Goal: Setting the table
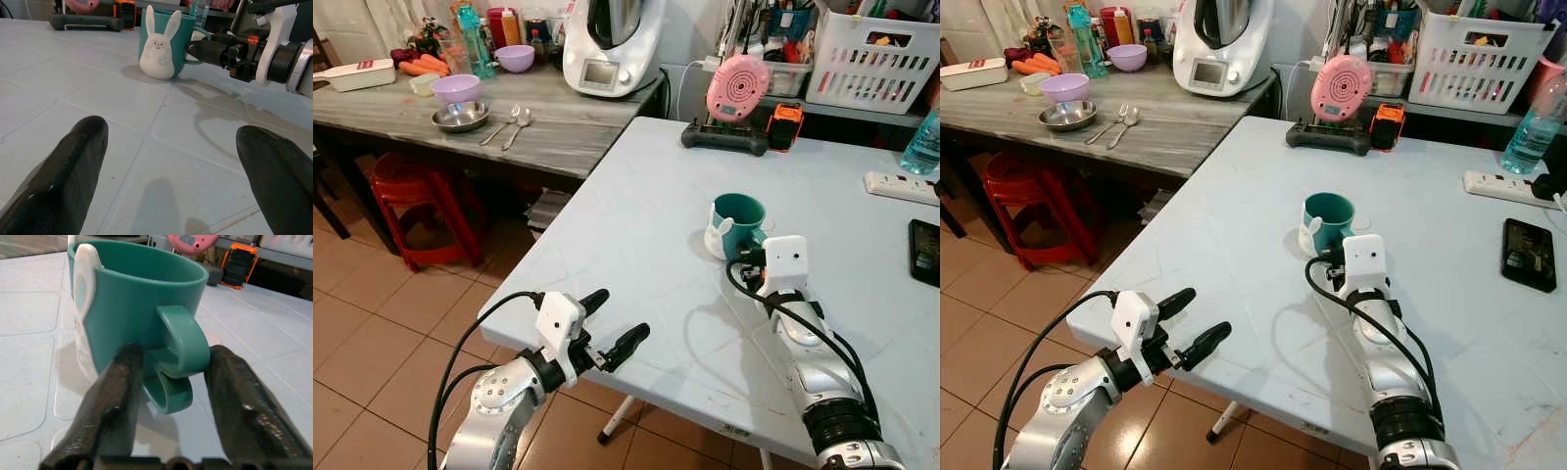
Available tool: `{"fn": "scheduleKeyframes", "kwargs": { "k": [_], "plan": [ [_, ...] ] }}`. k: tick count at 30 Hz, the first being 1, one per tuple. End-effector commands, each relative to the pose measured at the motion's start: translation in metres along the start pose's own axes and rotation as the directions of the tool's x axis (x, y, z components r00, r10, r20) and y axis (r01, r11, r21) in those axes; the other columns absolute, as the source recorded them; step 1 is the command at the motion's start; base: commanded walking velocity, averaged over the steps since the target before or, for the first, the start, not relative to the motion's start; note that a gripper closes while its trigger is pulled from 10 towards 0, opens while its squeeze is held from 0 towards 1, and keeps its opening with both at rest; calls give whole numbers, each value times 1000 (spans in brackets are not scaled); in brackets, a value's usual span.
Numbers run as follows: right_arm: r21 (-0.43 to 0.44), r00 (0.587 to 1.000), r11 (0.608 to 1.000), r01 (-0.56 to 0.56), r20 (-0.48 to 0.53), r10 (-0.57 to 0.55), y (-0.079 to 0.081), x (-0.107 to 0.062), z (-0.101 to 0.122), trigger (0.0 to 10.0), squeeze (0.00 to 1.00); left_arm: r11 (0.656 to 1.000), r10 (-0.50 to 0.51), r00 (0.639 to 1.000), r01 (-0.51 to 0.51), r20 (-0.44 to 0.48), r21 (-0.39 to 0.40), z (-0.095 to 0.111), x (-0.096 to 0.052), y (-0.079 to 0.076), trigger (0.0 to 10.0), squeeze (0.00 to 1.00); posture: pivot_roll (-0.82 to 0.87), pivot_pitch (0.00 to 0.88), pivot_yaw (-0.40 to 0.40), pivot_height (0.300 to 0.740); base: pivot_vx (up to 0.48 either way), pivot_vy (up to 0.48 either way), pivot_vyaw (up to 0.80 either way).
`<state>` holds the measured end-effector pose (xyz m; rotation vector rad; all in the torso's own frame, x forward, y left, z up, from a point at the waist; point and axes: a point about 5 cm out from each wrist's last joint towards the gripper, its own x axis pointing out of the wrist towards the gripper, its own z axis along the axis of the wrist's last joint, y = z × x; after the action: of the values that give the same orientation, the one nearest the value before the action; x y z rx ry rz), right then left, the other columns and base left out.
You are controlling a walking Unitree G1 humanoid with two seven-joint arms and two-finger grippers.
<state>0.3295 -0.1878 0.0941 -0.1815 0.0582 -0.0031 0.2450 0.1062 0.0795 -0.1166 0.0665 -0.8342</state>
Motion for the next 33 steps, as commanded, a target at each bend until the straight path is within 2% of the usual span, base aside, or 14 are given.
{"fn": "scheduleKeyframes", "kwargs": {
  "k": [1, 11, 18, 19, 20, 21, 22, 23, 27, 28, 29, 30, 33],
  "plan": [
    [-6, 1000, 1000, -5, 23, 5, -1, 4, 7, 0, 0, 1000, -11, 1000, 11, -1, 10, 1, 0, -1, 10000, 0, 5, 0, 15, 740, 0, 0, 0],
    [-2, 999, 1000, -18, 28, 18, 1, 4, 7, 0, 0, 1000, -9, 1000, 9, -4, 8, -2, -1, -1, 10000, 0, 4, 0, 10, 740, 0, 0, 0],
    [13, 998, 999, -46, 37, 45, 8, 4, 8, 0, 0, 1000, -2, 1000, 2, -6, 14, -3, -1, 1, 10000, 0, 7, 0, 7, 740, 0, 0, 0],
    [12, 998, 999, -48, 35, 47, 9, 4, 7, 3765, 0, 1000, 0, 1000, 0, -6, 15, -4, -1, 1, 10000, 0, 7, 0, 7, 740, 0, 0, 0],
    [11, 998, 999, -48, 35, 48, 10, 4, 7, 3765, 0, 1000, 0, 1000, 0, -6, 15, -4, -1, 1, 10000, 0, 7, 0, 7, 740, 0, 0, 0],
    [17, 998, 999, -48, 34, 48, 10, 4, 7, 10000, 549, 1000, 1, 1000, -1, -6, 15, -4, -1, 1, 10000, 0, 7, 0, 7, 740, 0, 0, 0],
    [21, 998, 999, -48, 33, 48, 11, 4, 7, 10000, 549, 1000, 2, 1000, -2, -5, 15, -4, -1, 1, 10000, 0, 7, 0, 7, 740, 0, 0, 0],
    [28, 998, 998, -49, 32, 48, 11, 4, 6, 10000, 1000, 1000, 3, 1000, -2, -5, 14, -4, -1, 1, 10000, 0, 7, 0, 7, 740, 0, 0, 0],
    [22, 998, 999, -49, 34, 48, 12, 3, 6, 10000, 1000, 1000, 5, 1000, -5, -4, 14, -4, -1, 2, 10000, 0, 8, 0, 5, 740, 0, 0, 0],
    [11, 998, 999, -40, 39, 40, 11, 4, 8, 10000, 376, 1000, 6, 1000, -6, -3, 14, -5, -1, 1, 10000, 0, 8, 0, 5, 740, 0, 0, 0],
    [11, 998, 999, -40, 39, 40, 11, 4, 8, 10000, 376, 1000, 6, 1000, -6, -3, 14, -5, -1, 1, 10000, 0, 8, 0, 5, 740, 0, 0, 0],
    [9, 998, 999, -37, 42, 37, 11, 4, 9, 10000, 0, 1000, 5, 1000, -5, -3, 13, -5, -1, 1, 10000, 0, 7, 0, 7, 740, 0, 0, 0],
    [7, 998, 1000, -28, 49, 28, 8, 7, 12, 10000, 0, 1000, 0, 1000, 0, -3, 13, -5, -1, 1, 10000, 0, 6, 0, 7, 740, 0, 0, 0]
  ]
}}
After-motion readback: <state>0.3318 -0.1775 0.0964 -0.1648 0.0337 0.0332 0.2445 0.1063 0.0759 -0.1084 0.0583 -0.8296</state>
